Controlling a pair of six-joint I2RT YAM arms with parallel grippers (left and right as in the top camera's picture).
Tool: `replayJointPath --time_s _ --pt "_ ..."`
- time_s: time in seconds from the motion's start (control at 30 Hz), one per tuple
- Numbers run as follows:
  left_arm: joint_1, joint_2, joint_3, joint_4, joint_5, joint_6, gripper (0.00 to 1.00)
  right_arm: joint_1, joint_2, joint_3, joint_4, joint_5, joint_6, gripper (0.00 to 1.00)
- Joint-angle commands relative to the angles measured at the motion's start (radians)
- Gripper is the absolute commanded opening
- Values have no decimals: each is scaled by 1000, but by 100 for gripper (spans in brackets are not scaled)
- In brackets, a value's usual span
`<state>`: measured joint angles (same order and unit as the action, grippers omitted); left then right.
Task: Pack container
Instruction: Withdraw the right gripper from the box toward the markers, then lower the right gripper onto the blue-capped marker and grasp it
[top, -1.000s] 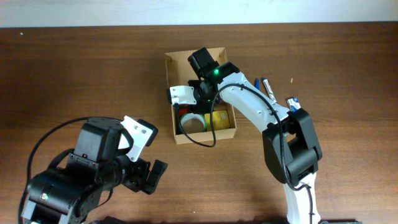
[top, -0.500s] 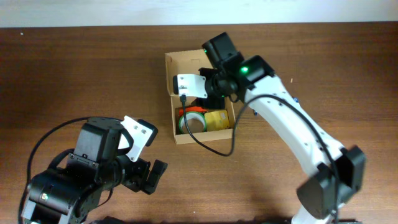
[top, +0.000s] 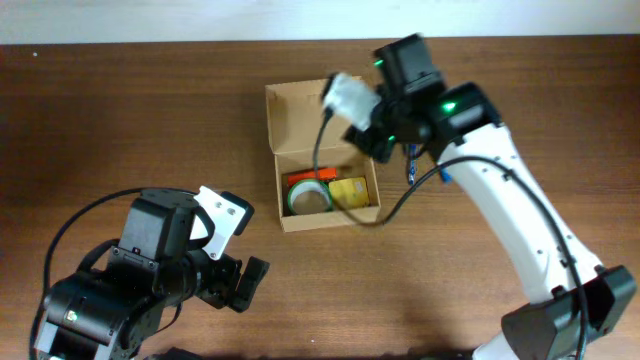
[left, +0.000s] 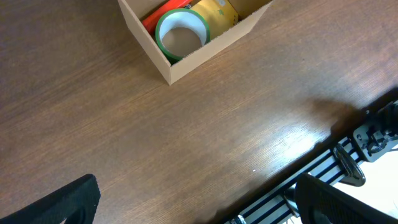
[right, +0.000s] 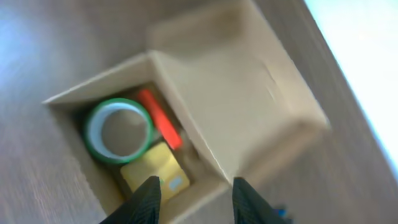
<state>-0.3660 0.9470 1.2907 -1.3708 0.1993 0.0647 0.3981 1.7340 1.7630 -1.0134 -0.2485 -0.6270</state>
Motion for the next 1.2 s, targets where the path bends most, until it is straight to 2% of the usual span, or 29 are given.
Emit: replayJointPath --time_s 0.0,0.33,0.43,1.17 --pt "2 -6 3 0 14 20 100 -98 -26 -1 -1 24 233 39" --pt "2 -6 3 0 14 19 99 -344 1 -2 3 24 270 39" --pt "2 -6 3 0 14 20 100 -386 40 -2 4 24 270 47" --pt "2 -6 3 0 14 20 99 -426 361 -2 120 62 296 48"
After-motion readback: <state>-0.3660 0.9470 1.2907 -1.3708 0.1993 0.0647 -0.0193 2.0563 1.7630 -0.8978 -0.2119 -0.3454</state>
